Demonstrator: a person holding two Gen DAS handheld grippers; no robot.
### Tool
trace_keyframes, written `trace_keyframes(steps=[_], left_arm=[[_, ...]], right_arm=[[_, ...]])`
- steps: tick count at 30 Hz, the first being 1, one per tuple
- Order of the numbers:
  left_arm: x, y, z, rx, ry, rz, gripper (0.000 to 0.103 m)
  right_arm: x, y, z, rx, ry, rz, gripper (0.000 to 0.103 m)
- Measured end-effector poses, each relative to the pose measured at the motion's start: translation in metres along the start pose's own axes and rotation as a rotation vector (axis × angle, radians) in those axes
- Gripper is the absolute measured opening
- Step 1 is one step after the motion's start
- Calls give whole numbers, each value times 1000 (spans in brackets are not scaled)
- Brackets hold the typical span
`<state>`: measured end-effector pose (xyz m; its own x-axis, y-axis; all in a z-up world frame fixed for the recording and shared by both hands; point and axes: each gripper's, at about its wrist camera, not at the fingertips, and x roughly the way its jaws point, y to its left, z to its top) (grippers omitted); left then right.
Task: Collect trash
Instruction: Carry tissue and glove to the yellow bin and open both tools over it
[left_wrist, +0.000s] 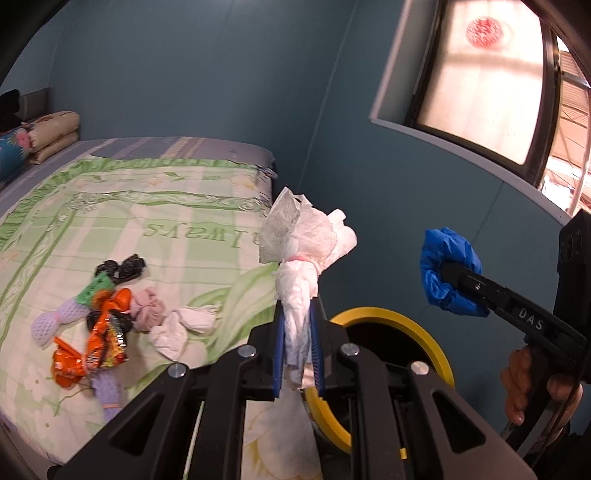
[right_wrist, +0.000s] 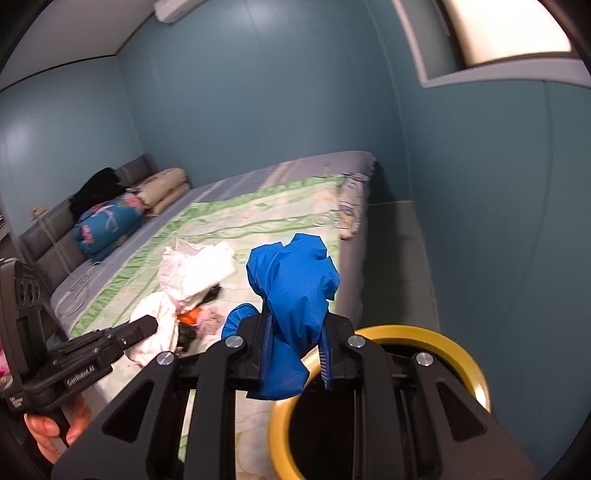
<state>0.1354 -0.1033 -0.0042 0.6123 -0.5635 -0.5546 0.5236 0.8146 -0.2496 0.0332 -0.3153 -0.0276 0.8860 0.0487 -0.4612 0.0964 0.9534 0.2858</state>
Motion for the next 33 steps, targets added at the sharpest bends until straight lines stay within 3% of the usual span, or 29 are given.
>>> trace_keyframes(steps=[11,18,24,27,29,33], left_arm=[[62,-34,-24,14,149,-101,12],[84,-56,-56,56,265,-120,12],[90,-65,-64,73,296,-123,12],[88,-65,-63,69,287,-134,23],[84,-64,-62,65,269,-133,39],[76,-60,-60,68,240,-110,50]], right_arm=[[12,-45,-8,110,65,-130,20],[32,-77,-24,216,152,-89,20],[38,-86,-30,260,163,-75,22],[35,-91,-32,278,152,-76,29],[33,-90,-32,287,146,-80,35],[31,-93,-31,300,131,-88,43]])
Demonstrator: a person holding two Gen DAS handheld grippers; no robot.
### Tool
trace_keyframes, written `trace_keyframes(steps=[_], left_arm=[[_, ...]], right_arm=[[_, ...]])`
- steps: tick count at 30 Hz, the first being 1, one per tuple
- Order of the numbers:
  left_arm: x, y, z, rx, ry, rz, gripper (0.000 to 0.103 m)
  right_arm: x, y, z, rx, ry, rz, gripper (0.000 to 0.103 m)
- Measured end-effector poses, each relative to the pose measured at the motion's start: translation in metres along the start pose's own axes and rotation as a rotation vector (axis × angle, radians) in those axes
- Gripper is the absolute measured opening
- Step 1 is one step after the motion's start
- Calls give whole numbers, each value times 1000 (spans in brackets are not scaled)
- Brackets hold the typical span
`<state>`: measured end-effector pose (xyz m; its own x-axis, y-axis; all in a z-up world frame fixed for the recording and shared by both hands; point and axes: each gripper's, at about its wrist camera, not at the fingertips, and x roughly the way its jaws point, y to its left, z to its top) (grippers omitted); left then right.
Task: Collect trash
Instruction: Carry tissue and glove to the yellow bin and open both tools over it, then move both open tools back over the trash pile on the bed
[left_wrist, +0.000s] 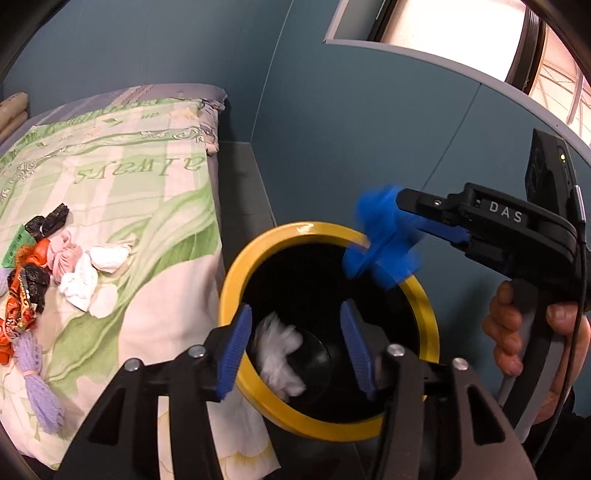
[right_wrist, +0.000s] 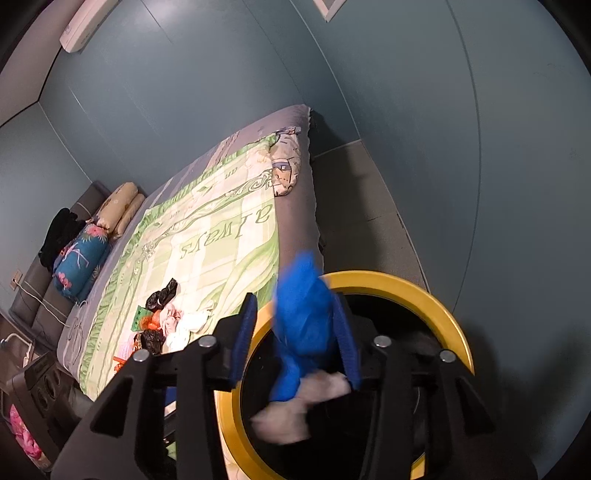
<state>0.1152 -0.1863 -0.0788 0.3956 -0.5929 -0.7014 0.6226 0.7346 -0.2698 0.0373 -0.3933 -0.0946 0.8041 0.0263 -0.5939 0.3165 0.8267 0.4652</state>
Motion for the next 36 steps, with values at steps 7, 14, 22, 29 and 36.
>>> trace_keyframes(steps=[7,14,22,29,36], left_arm=[[-19,16,7,-31,-64,50,62],[-47,41,14,-60,-131,133,69],[-84,81,16,-104,-210,243,73],[-112,116,17,-141,-254,334,74],[-139,153,10,-200,-281,409,74]], right_arm=[[-10,3,3,-15,-60,9,51],[-19,21,2,-86,-129,51,56],[-18,66,0,-181,-143,159,59],[-6,110,-9,-263,-95,238,60],[5,146,-25,-329,-44,295,60]])
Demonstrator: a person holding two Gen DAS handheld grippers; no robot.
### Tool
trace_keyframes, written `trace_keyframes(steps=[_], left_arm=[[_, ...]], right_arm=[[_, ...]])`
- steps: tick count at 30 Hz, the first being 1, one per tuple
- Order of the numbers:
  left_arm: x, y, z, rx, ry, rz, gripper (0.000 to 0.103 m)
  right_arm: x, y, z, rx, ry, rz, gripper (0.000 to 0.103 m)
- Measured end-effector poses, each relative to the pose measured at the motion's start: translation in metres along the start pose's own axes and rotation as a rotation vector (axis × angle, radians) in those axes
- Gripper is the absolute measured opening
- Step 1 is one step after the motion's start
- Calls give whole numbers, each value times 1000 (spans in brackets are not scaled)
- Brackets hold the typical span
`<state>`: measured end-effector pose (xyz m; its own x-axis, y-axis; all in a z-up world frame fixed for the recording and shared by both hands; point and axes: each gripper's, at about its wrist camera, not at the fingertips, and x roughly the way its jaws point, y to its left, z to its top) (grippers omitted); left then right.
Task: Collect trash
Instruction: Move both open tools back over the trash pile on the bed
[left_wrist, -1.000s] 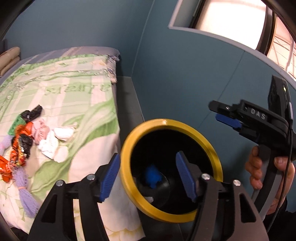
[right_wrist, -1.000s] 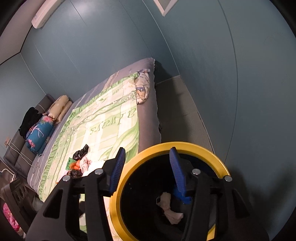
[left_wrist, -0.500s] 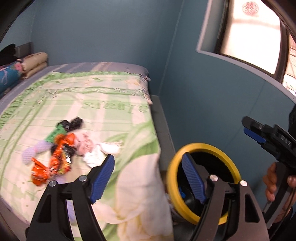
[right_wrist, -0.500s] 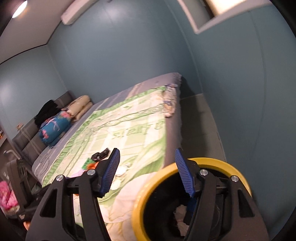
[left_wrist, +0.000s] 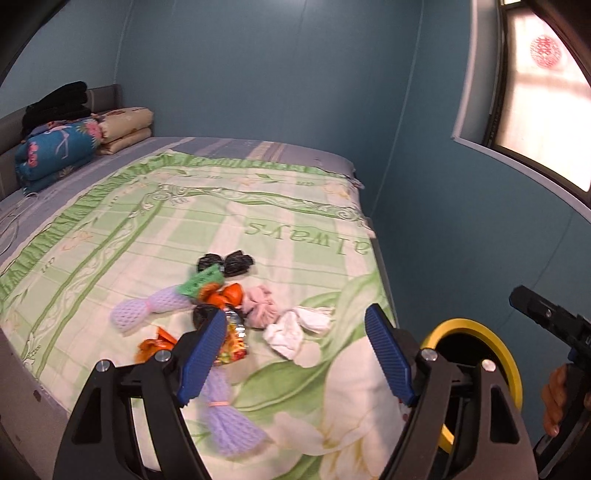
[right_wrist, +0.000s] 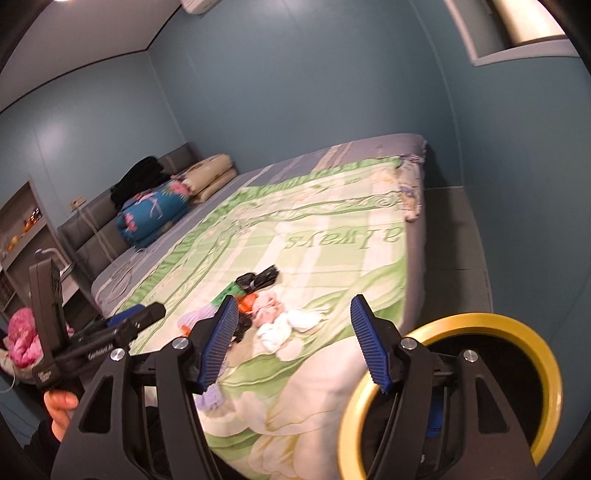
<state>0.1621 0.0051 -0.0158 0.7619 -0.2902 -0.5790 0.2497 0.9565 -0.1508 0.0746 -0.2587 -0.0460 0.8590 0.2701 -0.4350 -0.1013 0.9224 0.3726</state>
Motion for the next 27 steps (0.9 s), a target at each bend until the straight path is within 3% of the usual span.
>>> trace_keyframes(steps=[13,27], left_arm=[[13,81,-17,-90,54,128,74],[64,144,-49,-171,165,169,74]], right_arm=[[58,57,-22,-106,126,118,60],[139,111,-75,-213,332,174,60]])
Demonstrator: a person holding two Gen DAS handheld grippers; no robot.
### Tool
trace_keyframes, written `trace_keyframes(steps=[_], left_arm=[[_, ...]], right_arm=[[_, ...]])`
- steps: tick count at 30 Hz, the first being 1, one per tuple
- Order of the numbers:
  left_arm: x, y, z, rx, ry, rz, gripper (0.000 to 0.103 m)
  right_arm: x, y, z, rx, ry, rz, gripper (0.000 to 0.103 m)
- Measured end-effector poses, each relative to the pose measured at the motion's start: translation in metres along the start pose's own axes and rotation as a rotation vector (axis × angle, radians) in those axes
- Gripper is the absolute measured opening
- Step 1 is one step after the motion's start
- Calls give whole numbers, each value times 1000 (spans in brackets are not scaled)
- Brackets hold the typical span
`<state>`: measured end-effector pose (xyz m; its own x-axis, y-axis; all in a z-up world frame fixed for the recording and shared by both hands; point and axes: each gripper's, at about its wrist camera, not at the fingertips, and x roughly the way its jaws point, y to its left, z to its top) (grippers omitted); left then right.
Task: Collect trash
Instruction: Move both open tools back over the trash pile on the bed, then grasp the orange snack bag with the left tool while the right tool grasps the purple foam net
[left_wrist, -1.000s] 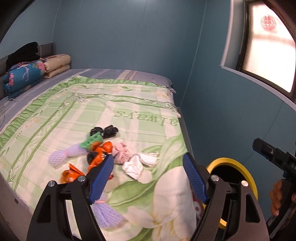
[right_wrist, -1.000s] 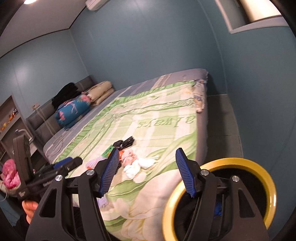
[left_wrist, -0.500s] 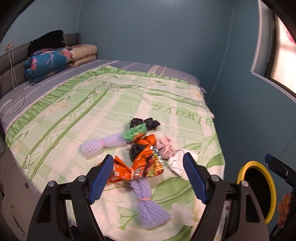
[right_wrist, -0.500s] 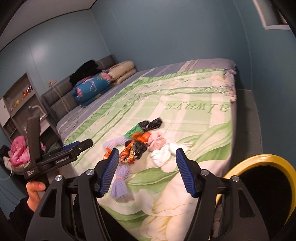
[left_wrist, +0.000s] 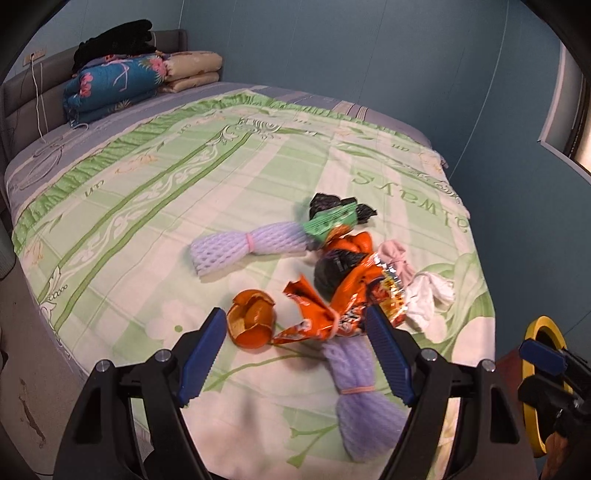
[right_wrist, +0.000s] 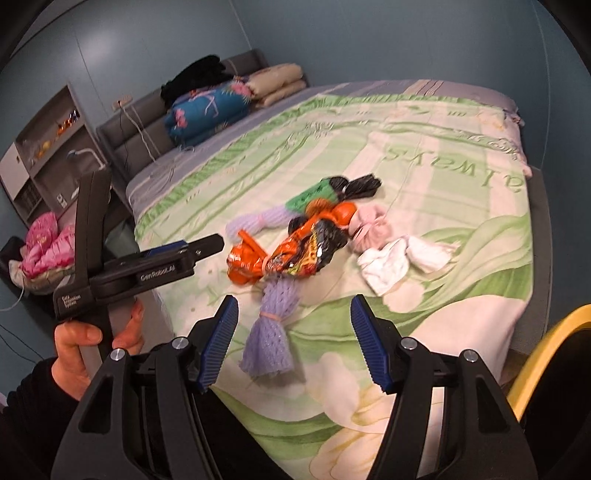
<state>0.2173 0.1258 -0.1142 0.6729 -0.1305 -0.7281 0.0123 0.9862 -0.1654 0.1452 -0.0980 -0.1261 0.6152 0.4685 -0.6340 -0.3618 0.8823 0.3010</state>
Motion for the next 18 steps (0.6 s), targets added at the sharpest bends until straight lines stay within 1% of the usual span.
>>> trace_keyframes(steps=[3,9,12,15,18], left_arm=[[14,8,-4,-10,25,0,74],[40,20,-8,-12,82,-4,74],[50,21,-7,-11,94,-19,74],[57,20,-5,8,99,-19,74],[63,21,-2,5,108,-39,74]], right_arm=[[24,5,-2,-11,56,12,60],[53,14,-4,-44,117,9,60],[64,17,-4,-57,142,4,60],[76,18,-6,-75,182,6,60],[88,21,-6,-92,222,15,60]])
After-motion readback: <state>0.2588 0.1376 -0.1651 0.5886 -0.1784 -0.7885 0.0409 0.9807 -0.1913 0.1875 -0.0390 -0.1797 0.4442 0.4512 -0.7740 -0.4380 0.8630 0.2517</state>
